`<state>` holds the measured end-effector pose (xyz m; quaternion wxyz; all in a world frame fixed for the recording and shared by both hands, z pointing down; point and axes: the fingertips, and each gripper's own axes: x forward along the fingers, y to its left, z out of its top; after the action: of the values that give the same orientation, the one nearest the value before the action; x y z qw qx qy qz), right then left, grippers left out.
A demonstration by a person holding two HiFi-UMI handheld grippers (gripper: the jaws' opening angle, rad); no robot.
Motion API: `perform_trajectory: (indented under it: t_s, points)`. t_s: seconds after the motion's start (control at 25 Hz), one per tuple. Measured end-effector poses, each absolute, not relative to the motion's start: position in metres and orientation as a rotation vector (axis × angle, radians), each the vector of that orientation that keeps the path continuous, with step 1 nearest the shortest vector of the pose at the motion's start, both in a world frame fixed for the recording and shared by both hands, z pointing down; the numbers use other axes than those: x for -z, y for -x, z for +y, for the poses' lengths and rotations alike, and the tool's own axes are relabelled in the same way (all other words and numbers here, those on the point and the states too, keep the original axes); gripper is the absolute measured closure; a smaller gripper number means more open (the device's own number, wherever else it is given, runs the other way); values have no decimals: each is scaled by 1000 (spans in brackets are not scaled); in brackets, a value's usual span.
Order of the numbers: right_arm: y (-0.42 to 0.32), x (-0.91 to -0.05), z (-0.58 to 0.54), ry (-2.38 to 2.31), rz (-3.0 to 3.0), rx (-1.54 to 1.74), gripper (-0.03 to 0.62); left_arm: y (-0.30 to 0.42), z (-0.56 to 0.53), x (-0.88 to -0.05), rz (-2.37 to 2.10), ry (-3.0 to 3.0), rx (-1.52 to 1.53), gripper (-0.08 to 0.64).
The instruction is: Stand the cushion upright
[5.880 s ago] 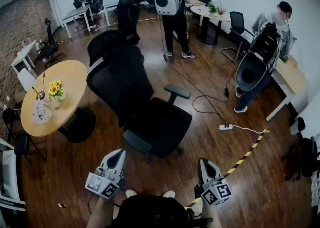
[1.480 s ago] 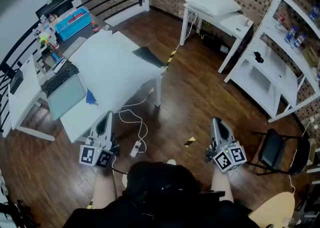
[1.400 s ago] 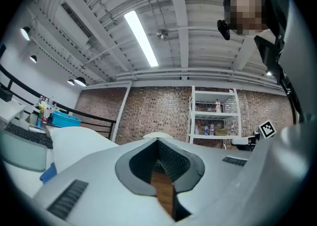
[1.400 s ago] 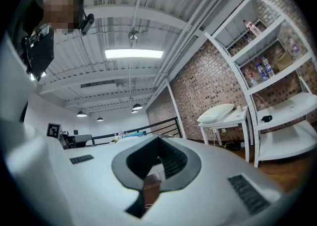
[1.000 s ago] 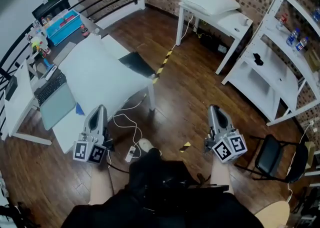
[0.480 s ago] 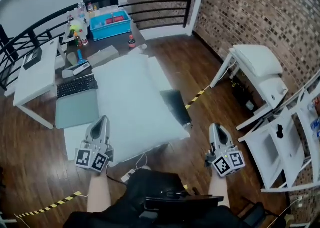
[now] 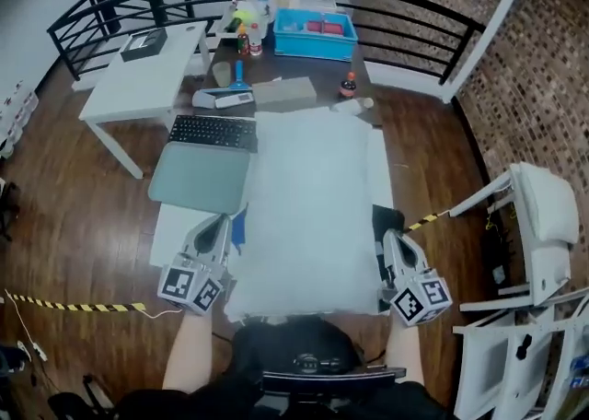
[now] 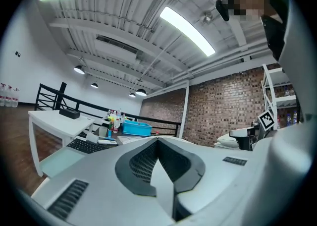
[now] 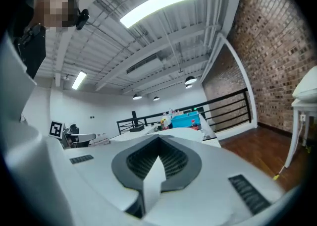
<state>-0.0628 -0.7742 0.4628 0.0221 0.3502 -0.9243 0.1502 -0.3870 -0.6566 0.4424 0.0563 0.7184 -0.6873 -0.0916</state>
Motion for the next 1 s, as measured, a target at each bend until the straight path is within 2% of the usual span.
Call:
perform_trajectory:
  t_s: [0.24,0.28,0.44,0.48,0.56,0.64,0.72,0.84,1.0]
  points:
    - [104,-489,-817,-901,-2780,-514,586,385,-700,-474,-2073,-2016,205,557]
    - [104,-495,-825,-883,-2762,-537,534,387,-709,-482,-2054,-1979,209,547]
    - [104,-532,-854,-817,-2665,-649,343,399,-745,-527,-1956,-1802,175,325]
    - [105,-542,-859,-791,-2646,-673,317,402,-751,-541,-1935,-1765,146,290]
    - [108,-562,-864,-727,-2612,-738,311,405,-759,-566,-1887,-1703,92,214]
    - [113,-582,-866,-665,-2571,-812,255,405,-764,-586,-1834,-1662,47,159]
    - [119,-600,-868,-616,-2533,-894,215,403,-770,-598,-1780,-1641,21,125]
    - [128,-621,-874,-562,-2485,-1030,161,398,-780,-614,-1669,-1622,55,124]
    - [133,-635,-871,-509,-2449,-1149,146,383,-792,-633,-1465,-1590,169,87]
